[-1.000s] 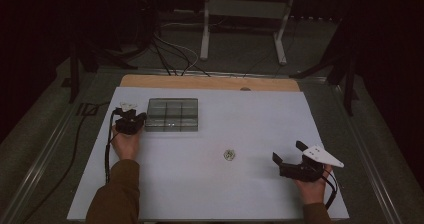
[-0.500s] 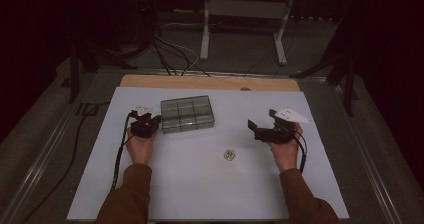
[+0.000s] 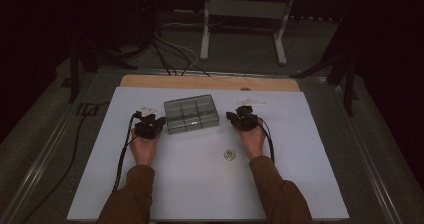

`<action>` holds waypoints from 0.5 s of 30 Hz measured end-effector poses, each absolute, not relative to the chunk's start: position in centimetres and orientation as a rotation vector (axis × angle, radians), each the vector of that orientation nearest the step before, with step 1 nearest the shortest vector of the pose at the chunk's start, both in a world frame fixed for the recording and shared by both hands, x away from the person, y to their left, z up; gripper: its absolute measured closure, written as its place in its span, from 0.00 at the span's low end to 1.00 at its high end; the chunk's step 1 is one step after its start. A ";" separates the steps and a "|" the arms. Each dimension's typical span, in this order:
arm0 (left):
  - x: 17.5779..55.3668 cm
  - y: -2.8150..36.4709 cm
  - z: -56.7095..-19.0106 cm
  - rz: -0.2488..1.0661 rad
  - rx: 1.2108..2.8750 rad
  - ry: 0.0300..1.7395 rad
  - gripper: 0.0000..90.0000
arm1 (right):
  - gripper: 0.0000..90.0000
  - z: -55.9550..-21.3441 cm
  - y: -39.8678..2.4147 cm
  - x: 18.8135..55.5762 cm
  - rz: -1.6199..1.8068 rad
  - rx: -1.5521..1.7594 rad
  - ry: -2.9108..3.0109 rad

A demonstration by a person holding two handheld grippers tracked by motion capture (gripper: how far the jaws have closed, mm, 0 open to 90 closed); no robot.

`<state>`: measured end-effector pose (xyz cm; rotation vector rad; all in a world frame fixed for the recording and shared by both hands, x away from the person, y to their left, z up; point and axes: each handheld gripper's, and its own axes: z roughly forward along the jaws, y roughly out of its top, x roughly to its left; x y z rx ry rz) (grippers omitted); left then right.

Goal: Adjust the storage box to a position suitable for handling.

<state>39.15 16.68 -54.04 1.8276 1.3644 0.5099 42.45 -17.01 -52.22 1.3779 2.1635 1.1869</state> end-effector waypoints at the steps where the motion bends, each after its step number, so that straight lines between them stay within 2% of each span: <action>1: 39.2 16.6 -54.3 0.505 1.839 1.375 1.00 | 1.00 -52.5 -16.8 42.6 1.192 1.393 2.172; 9: 39.2 16.6 -54.9 0.454 1.814 1.418 1.00 | 1.00 -53.3 -14.9 43.1 1.173 1.374 2.229; 15: 39.2 16.4 -55.0 0.430 1.826 1.435 1.00 | 1.00 -53.2 -14.7 42.1 1.148 1.390 2.226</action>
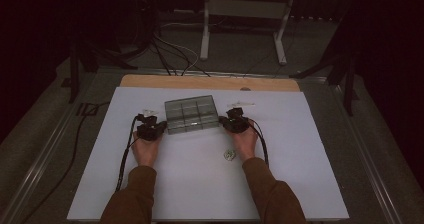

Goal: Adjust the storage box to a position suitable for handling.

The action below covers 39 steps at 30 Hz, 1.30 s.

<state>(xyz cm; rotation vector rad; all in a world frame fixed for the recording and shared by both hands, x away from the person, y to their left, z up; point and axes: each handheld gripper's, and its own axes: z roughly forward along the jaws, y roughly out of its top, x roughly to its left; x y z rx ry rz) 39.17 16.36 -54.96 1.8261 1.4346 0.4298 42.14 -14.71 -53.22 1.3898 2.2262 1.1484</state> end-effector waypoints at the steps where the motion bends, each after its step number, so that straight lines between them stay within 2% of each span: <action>1: 39.1 16.3 -55.0 0.430 1.829 1.432 1.00 | 1.00 -53.2 -14.7 41.8 1.137 1.373 2.233; 20: 35.4 15.2 -54.4 0.398 1.915 1.357 1.00 | 1.00 -53.1 -15.8 35.7 1.026 1.305 2.292; 23: 36.0 15.3 -54.1 0.401 1.923 1.350 1.00 | 1.00 -52.7 -15.7 36.2 0.999 1.269 2.308; 31: 38.6 15.3 -54.0 0.409 1.929 1.407 1.00 | 1.00 -53.2 -16.1 39.8 1.007 1.442 2.245; 39: 38.9 14.6 -54.3 0.415 1.941 1.425 1.00 | 1.00 -53.8 -15.4 39.7 1.022 1.511 2.245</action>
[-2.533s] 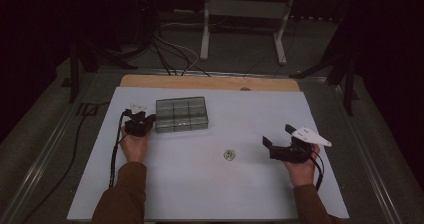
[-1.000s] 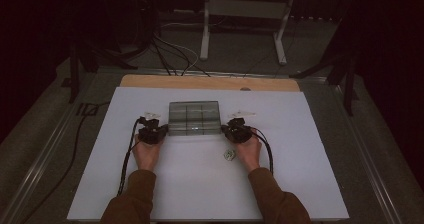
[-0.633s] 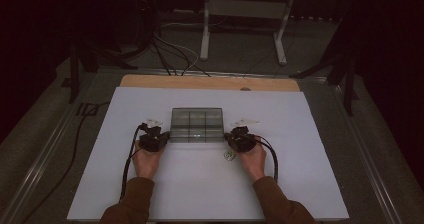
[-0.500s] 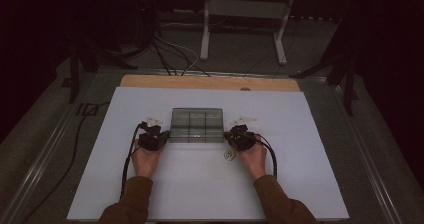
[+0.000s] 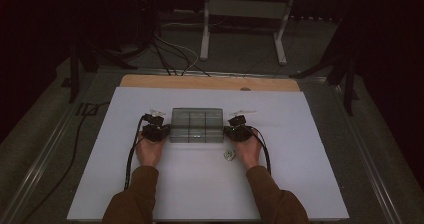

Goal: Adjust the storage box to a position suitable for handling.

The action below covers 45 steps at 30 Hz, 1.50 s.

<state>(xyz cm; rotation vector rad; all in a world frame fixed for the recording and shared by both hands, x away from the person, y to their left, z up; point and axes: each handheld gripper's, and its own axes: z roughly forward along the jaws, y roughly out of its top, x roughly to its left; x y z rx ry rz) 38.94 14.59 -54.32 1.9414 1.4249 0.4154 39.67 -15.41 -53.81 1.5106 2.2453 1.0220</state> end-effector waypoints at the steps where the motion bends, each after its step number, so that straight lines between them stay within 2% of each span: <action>1: 38.9 14.5 -54.3 0.421 1.949 1.427 1.00 | 1.00 -53.8 -15.4 39.5 1.022 1.526 2.240; 24: 33.0 15.3 -53.8 0.432 2.049 1.347 1.00 | 1.00 -53.1 -13.9 32.4 0.876 1.334 2.312; 41: 32.2 15.4 -53.8 0.405 2.017 1.361 1.00 | 1.00 -53.0 -14.8 31.9 0.977 1.339 2.289; 45: 32.0 15.9 -53.4 0.435 1.980 1.372 1.00 | 1.00 -52.2 -15.1 32.0 1.023 1.348 2.246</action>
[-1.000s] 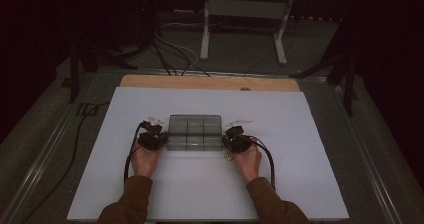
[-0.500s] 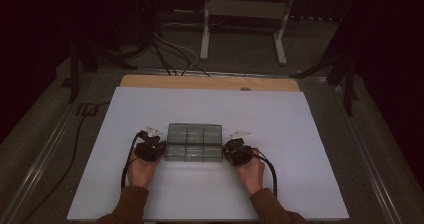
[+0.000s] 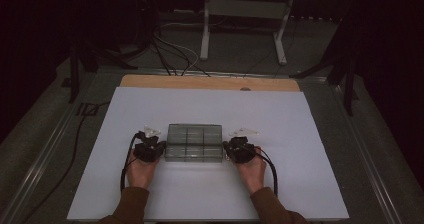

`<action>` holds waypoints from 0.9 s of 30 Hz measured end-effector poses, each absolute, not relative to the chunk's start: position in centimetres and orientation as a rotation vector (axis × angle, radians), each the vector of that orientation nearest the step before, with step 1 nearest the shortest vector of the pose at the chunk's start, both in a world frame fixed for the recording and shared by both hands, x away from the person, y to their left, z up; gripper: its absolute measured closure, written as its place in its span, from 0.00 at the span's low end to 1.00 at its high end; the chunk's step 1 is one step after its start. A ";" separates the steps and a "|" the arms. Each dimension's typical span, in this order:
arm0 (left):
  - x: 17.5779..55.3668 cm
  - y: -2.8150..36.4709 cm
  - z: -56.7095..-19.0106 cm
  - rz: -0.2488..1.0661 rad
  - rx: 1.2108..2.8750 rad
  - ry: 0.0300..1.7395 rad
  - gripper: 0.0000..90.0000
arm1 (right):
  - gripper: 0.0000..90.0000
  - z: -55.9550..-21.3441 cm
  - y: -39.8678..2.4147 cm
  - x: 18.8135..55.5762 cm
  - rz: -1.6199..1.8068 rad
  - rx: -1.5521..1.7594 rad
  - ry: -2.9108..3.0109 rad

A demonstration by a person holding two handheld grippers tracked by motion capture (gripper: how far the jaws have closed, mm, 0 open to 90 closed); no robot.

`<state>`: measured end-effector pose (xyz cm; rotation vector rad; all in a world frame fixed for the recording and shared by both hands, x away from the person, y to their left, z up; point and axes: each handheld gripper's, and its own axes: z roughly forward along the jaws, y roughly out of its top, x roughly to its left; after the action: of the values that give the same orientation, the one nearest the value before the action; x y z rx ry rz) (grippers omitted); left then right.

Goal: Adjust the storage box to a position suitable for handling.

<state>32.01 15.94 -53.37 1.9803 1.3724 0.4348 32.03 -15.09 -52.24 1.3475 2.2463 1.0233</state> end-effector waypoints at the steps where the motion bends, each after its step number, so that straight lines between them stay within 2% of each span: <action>1: 32.0 16.3 -53.2 0.433 1.963 1.373 1.00 | 1.00 -52.0 -15.3 32.1 1.040 1.347 2.240; 2: 31.9 16.6 -53.1 0.425 1.938 1.369 1.00 | 0.93 -51.9 -15.5 32.1 1.056 1.346 2.231; 6: 31.2 18.2 -52.2 0.430 1.842 1.312 0.89 | 0.70 -50.9 -16.7 31.9 1.132 1.340 2.163; 9: 30.2 18.9 -51.2 0.457 1.779 1.208 0.69 | 0.56 -50.2 -17.6 31.8 1.190 1.287 2.150; 14: 28.7 19.5 -49.6 0.496 1.697 1.138 0.35 | 0.17 -49.3 -19.0 31.5 1.227 1.252 2.135; 16: 28.2 19.7 -49.2 0.500 1.695 1.117 0.23 | 0.14 -49.1 -19.7 31.2 1.224 1.238 2.132; 19: 27.5 19.8 -48.9 0.498 1.704 1.084 0.13 | 0.04 -48.7 -20.9 30.9 1.222 1.233 2.117; 22: 27.0 19.9 -48.8 0.518 1.717 1.073 0.02 | 0.00 -48.4 -22.2 30.4 1.212 1.209 2.128; 27: 26.4 20.0 -48.9 0.522 1.695 1.054 0.01 | 0.00 -48.1 -24.4 28.8 1.291 1.186 2.096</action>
<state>26.38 19.96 -48.87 1.6948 1.0541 0.5217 28.79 -24.41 -48.05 1.1861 2.0958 1.2909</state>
